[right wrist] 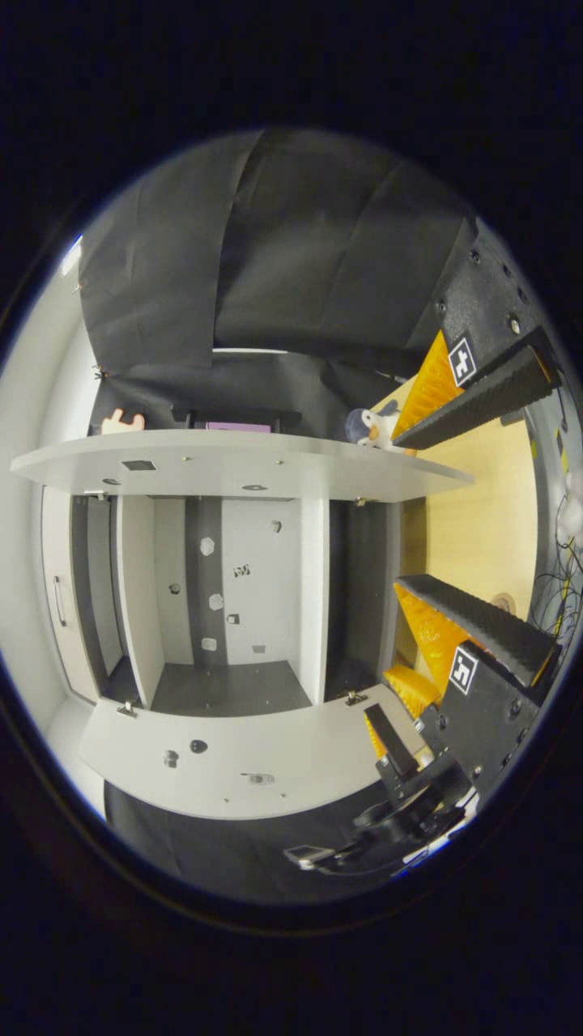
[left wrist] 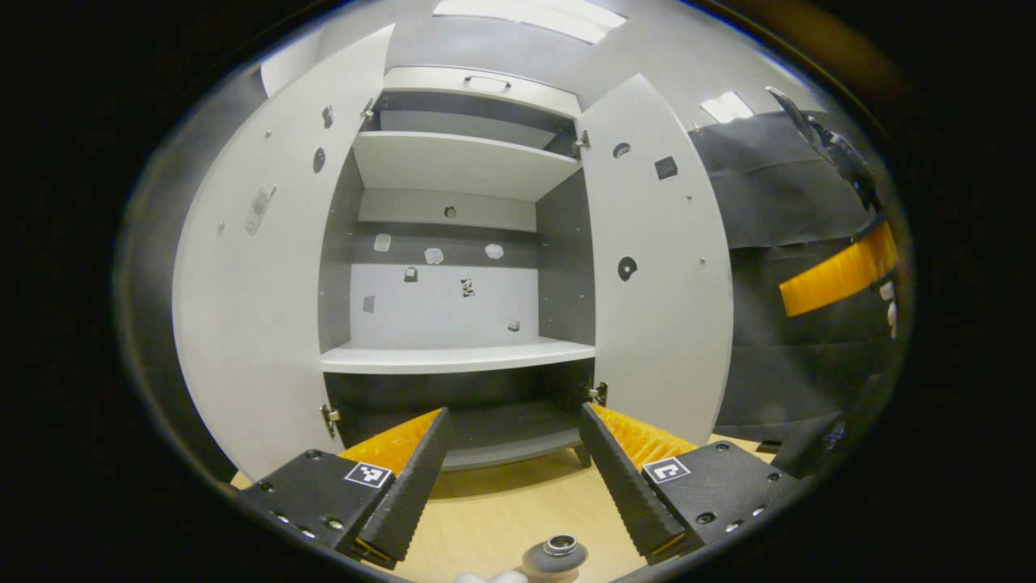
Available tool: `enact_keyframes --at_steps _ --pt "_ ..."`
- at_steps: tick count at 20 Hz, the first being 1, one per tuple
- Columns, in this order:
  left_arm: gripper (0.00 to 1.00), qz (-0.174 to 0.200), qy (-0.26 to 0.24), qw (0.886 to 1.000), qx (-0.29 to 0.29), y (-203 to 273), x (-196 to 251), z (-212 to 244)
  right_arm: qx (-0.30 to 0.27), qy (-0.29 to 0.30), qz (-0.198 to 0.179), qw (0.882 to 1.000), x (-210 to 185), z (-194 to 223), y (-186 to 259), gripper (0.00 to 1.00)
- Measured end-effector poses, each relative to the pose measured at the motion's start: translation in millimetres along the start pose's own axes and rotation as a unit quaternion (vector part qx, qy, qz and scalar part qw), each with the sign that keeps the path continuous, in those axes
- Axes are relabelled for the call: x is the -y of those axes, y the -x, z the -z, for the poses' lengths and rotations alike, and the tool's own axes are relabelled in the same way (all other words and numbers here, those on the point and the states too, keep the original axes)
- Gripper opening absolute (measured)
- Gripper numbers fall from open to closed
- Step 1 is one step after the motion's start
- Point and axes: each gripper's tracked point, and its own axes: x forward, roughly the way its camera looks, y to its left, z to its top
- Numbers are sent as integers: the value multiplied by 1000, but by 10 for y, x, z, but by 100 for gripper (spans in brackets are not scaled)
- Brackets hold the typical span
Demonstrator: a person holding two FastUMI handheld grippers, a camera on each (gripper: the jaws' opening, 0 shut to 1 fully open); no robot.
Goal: Grasp the bottle in the cabinet with the left hand and place it on the coaster, then close the right door with the right hand and the left door with the left hand.
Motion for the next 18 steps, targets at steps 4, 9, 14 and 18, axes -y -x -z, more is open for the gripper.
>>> enact_keyframes --at_steps 4,9,14,18 --pt "97 -56 -5 998 -20 84 -383 -366 7 -15 7 1000 98 -36 -81 100" --pt "98 -104 11 994 -31 275 -772 -689 19 -27 25 999 303 -98 -192 100" --pt "99 -120 6 991 -53 513 -920 -706 35 -43 57 997 678 -198 -286 100" --pt "95 -141 8 988 -68 586 -909 -670 46 -37 74 995 1052 -335 -371 100"
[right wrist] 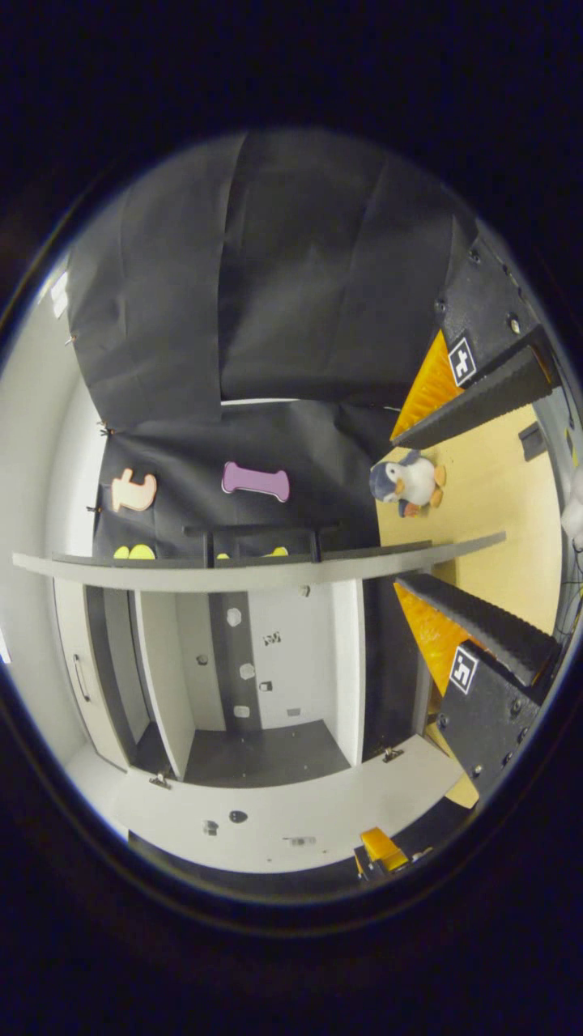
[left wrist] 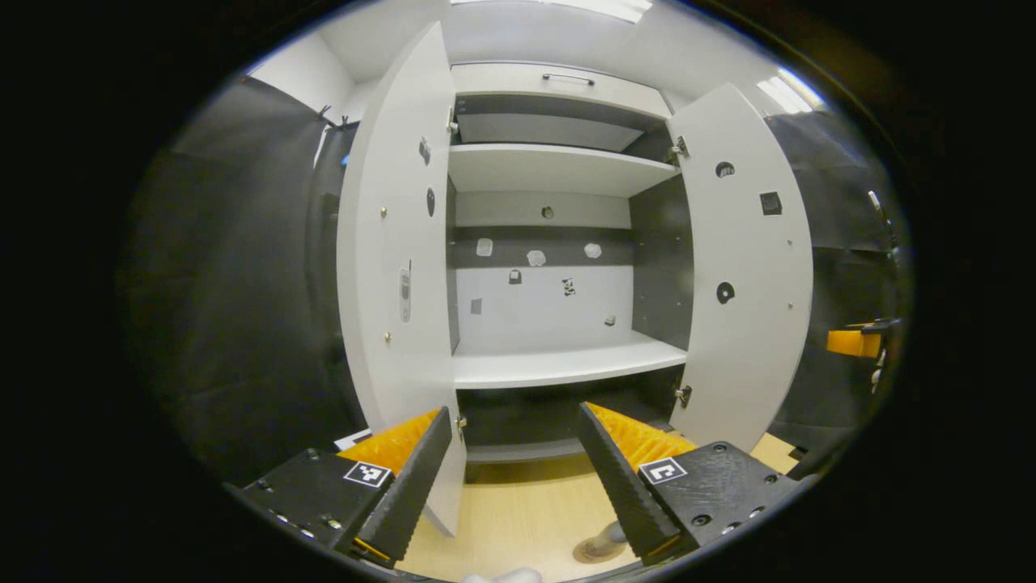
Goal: Grasp the bottle in the cabinet with the left hand and place it on the coaster, then close the right door with the right hand and the left door with the left hand.
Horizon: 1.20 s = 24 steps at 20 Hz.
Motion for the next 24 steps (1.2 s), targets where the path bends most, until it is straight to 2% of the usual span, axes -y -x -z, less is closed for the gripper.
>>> enact_keyframes --at_steps 5,9,10,12,14,15,16,18,24 --pt "96 -14 -1 1000 -2 -6 281 -111 17 1 -7 1000 466 -228 -305 100" --pt "99 -18 -6 1000 1 -8 690 -209 20 -1 -40 999 751 -382 -639 100" --pt "96 -23 -6 1000 0 -2 783 -229 21 -3 -52 998 803 -419 -718 100" --pt "99 -37 1 999 2 6 953 -273 24 -5 -73 997 923 -507 -897 100" --pt "96 -48 16 999 1 43 1099 -286 26 -7 -92 995 1030 -583 -1063 100" --pt "99 -56 23 998 2 73 1143 -295 26 -11 -104 994 1047 -620 -1148 100" --pt "96 -68 29 997 3 116 1168 -304 25 -13 -115 993 1028 -646 -1217 100" --pt "99 -90 34 995 5 216 1163 -298 24 -14 -137 990 971 -723 -1330 100" --pt "99 -130 29 991 14 459 952 -268 29 -20 -195 980 455 -893 -1322 100"
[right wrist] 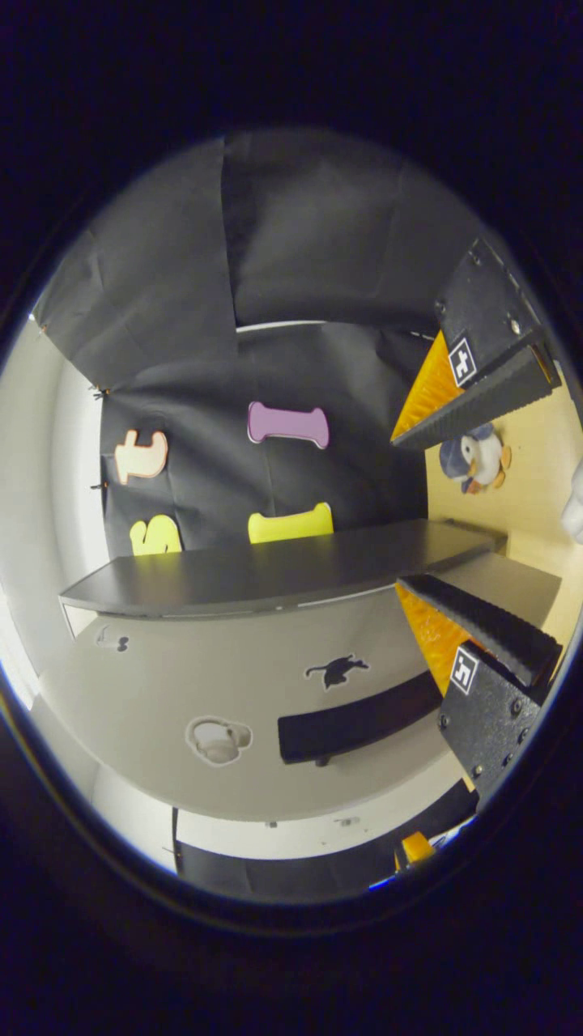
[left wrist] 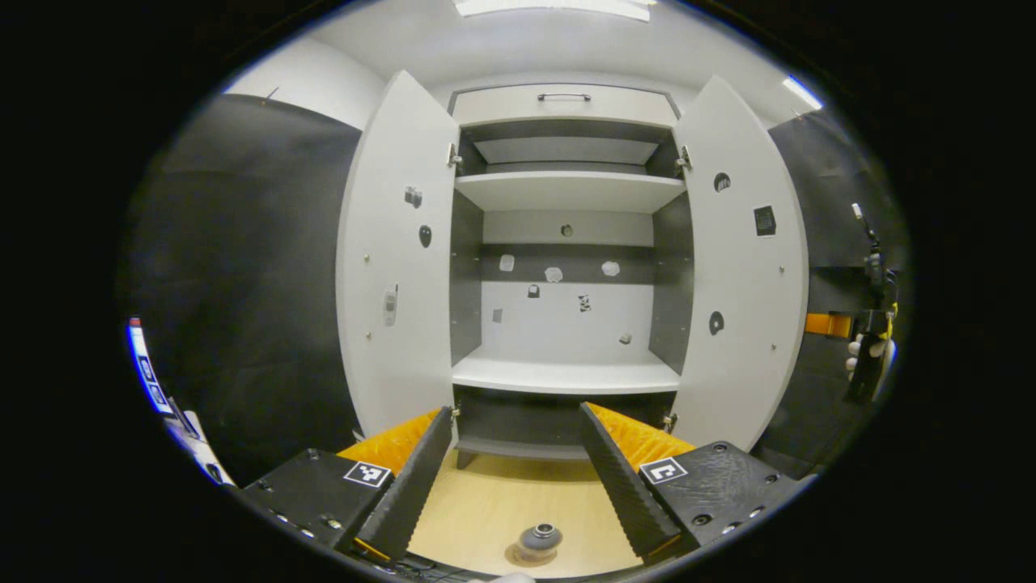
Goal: Grasp the bottle in the cabinet with the left hand and place it on the coaster, then close the right door with the right hand and the left door with the left hand.
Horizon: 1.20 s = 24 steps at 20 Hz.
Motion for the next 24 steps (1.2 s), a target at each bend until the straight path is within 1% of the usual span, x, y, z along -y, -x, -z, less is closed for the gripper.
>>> enact_keyframes --at_steps 1,2,3,4,5,6,7,10,15,19,20,21,22,24 --pt "99 -2 0 1000 -2 4 -62 16 1 -1 -8 1000 -99 -8 -15 100" --pt "96 -1 -1 1000 -6 -2 -111 43 3 0 -20 1000 -227 -22 -19 100" --pt "99 0 -4 1000 -9 -12 -174 52 2 7 -10 1000 -285 -3 -44 100" --pt "96 1 -7 1000 -14 -35 -256 68 11 15 -3 1000 -314 -36 13 96" --pt "96 0 -11 1000 -17 -49 -334 83 11 25 5 1000 -295 -46 -23 95" --pt "96 0 -17 1000 -17 -67 -420 78 14 31 15 999 -302 -57 -1 95" --pt "99 0 -20 1000 -17 -93 -492 71 14 37 24 999 -315 -57 0 95" --pt "99 12 -19 1000 -20 -192 -646 73 14 42 34 998 -462 -35 28 94" --pt "99 30 -21 999 -24 -297 -829 89 9 52 28 998 -946 34 -47 95" --pt "99 45 -19 998 -28 -333 -911 105 6 64 25 998 -1242 49 -152 95" --pt "99 51 -15 998 -29 -340 -913 116 3 62 21 998 -1324 69 -173 95" --pt "99 58 -12 998 -29 -347 -905 116 0 61 13 998 -1409 93 -186 90" --pt "99 64 -11 997 -29 -359 -895 119 -5 61 3 998 -1503 124 -197 95" --pt "99 75 -16 997 -32 -401 -894 140 -8 63 -16 998 -1678 185 -193 95"
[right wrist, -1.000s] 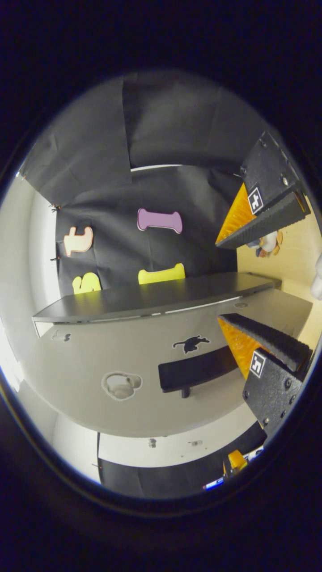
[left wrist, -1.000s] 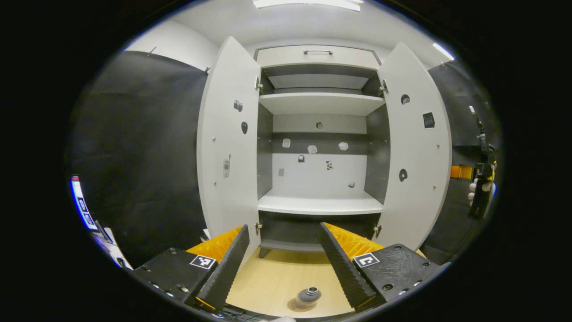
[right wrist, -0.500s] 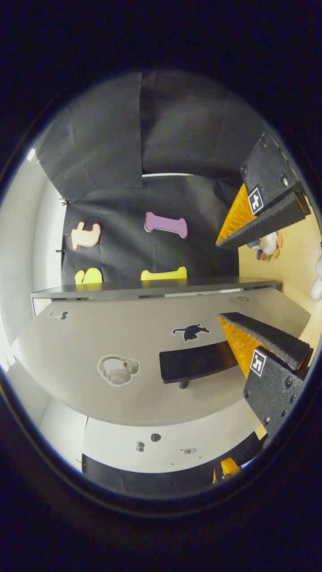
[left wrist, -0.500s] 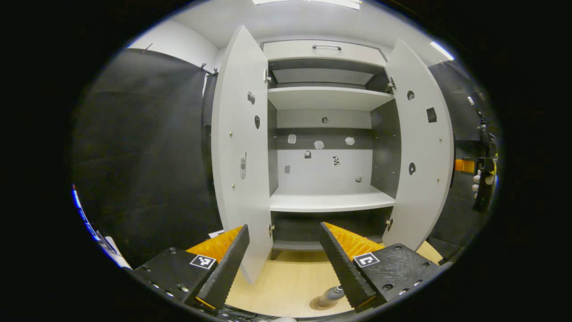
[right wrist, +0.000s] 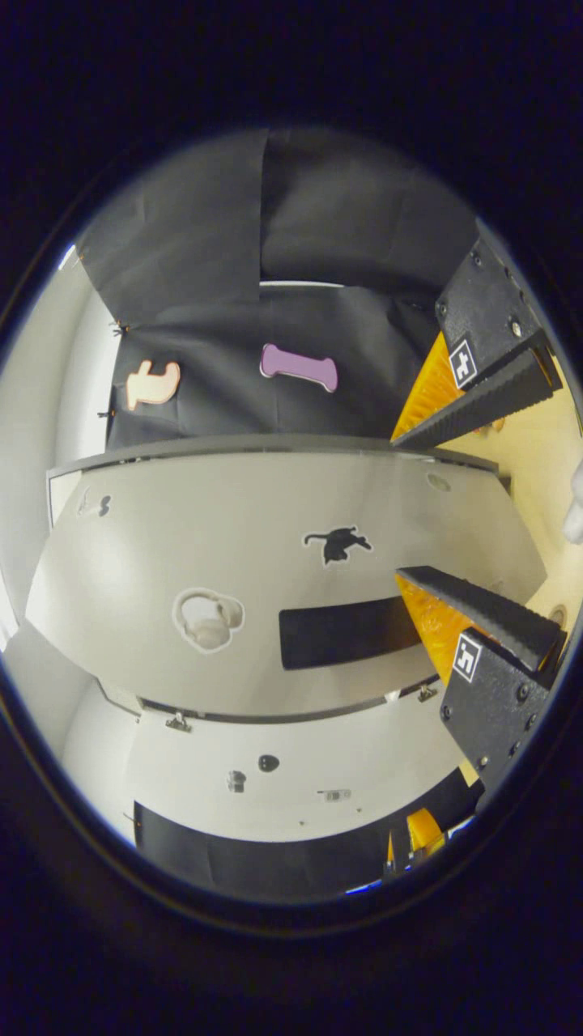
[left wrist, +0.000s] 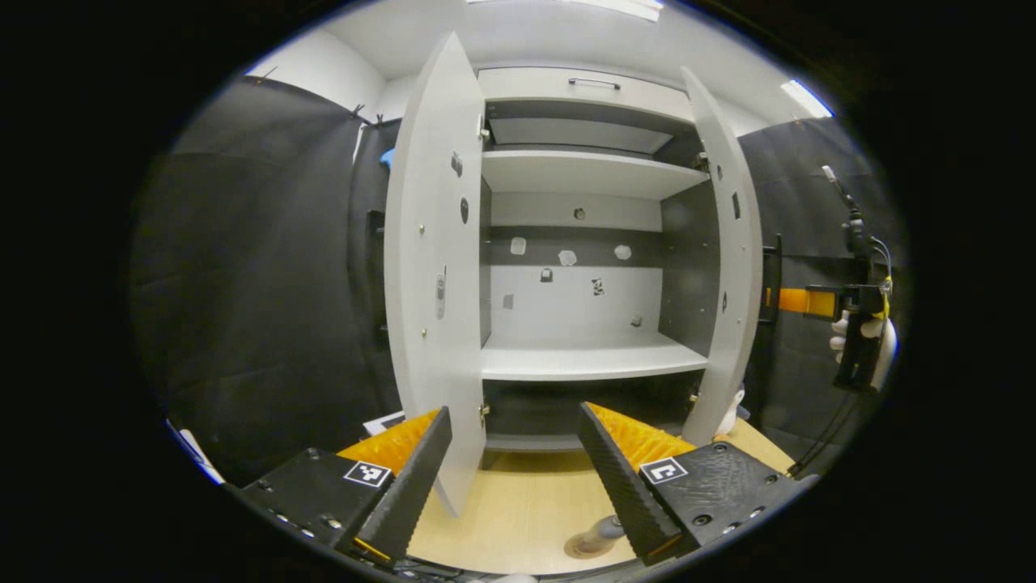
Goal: Grasp the bottle in the cabinet with the left hand and place it on the coaster, then close the right door with the right hand and the left door with the left hand.
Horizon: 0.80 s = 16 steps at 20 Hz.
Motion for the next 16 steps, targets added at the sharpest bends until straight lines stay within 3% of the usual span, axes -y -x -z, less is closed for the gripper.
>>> enact_keyframes --at_steps 4,11,16 --pt "99 28 -6 1000 3 -66 54 -35 -1 4 -2 1000 -178 49 150 94" --pt "99 83 -3 997 11 -154 190 -92 -7 18 70 997 -93 220 598 98" --pt "99 96 -5 995 22 -67 21 -153 -15 12 95 995 -321 491 851 98"
